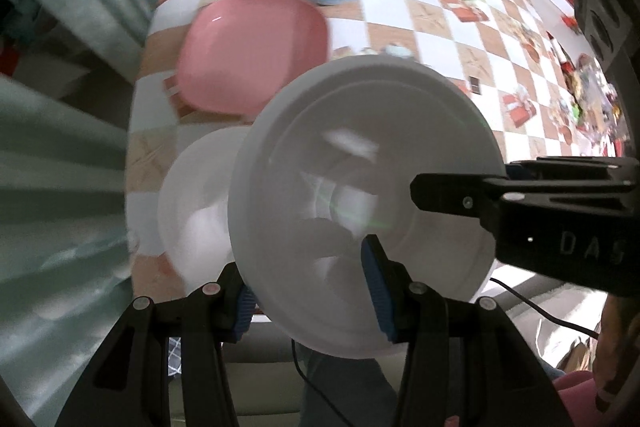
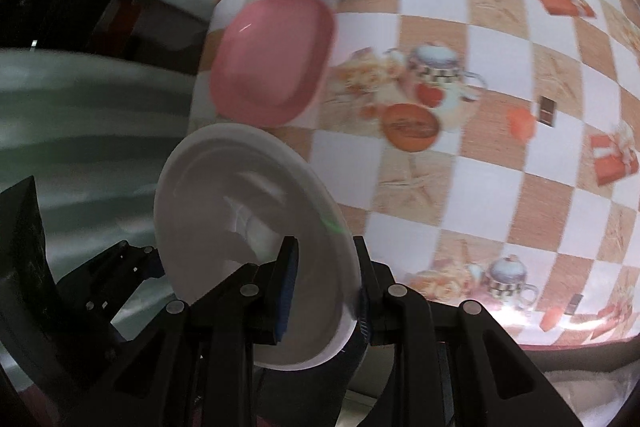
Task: Organize plates and bowls
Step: 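Carry the second white bowl with the left gripper onto the white stack and release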
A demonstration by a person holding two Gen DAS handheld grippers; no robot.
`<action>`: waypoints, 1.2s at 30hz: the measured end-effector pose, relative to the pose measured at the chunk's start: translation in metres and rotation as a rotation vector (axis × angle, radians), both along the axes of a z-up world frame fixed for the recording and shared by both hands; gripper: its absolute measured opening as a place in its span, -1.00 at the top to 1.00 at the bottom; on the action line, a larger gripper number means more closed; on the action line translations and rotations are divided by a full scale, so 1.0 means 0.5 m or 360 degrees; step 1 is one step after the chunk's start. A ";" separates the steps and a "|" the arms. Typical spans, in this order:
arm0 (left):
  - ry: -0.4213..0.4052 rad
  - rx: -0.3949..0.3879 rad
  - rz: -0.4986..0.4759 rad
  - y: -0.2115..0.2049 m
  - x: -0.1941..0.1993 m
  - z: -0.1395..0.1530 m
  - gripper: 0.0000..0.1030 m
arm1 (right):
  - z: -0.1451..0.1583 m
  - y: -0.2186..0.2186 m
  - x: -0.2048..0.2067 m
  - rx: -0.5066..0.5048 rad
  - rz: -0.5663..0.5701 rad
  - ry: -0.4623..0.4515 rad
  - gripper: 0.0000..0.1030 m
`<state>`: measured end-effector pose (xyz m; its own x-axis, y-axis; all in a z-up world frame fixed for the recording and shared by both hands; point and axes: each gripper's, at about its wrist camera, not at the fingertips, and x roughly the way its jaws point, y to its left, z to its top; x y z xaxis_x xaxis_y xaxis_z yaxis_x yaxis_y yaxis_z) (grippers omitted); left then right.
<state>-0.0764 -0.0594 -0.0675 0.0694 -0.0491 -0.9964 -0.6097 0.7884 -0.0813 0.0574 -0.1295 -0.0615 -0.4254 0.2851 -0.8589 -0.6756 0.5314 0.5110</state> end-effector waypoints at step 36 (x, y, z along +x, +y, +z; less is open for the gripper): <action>0.0033 0.0084 0.0210 0.068 -0.103 -0.048 -0.01 | -0.037 0.106 -0.129 -0.0085 0.0262 -0.0076 0.43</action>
<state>-0.1279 -0.0251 -0.0914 0.0510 0.0118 -0.9986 -0.7094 0.7042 -0.0280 -0.0072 -0.0763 -0.0802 -0.4207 0.1687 -0.8914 -0.7786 0.4371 0.4502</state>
